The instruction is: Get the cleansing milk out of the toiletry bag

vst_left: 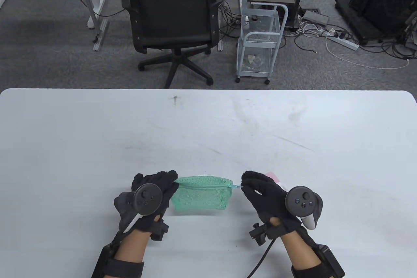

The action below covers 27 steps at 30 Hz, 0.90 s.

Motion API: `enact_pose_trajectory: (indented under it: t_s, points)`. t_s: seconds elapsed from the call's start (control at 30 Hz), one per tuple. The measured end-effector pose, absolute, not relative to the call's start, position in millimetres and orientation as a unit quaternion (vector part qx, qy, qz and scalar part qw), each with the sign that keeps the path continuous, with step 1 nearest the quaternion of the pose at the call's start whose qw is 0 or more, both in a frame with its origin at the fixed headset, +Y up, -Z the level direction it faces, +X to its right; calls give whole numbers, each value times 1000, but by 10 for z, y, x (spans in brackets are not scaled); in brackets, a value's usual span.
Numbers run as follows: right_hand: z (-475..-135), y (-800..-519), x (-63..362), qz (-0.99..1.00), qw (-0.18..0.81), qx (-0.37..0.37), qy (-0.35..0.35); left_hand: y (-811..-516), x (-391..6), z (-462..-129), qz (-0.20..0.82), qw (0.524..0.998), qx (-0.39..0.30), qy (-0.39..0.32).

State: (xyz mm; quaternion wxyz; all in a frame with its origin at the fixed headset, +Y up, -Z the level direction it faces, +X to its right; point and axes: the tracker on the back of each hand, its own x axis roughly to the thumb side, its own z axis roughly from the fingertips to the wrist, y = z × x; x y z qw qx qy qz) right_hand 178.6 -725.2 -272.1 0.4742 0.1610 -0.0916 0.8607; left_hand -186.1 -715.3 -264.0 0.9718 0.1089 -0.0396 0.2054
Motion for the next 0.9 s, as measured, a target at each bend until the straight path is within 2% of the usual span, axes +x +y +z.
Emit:
enact_pose_trajectory:
  t_s: [0.27, 0.5, 0.6, 0.67, 0.9]
  points:
    - [-2729, -7256, 1780, 902, 384, 158, -121, -7131, -1832, -2618, 200, 972, 113, -43]
    - [-2727, -7292, 1760, 908, 369, 159, -119, -7177, -1760, -2612, 183, 976, 108, -56]
    - [-2737, -7322, 1726, 914, 355, 165, -101, -7184, -1731, -2609, 182, 976, 107, -60]
    - [-2747, -7364, 1685, 922, 342, 173, -61, -7191, -1719, -2605, 187, 975, 106, -63]
    - [-2741, -7464, 1508, 932, 304, 192, -35, -7199, -1655, -2577, 195, 973, 99, -76]
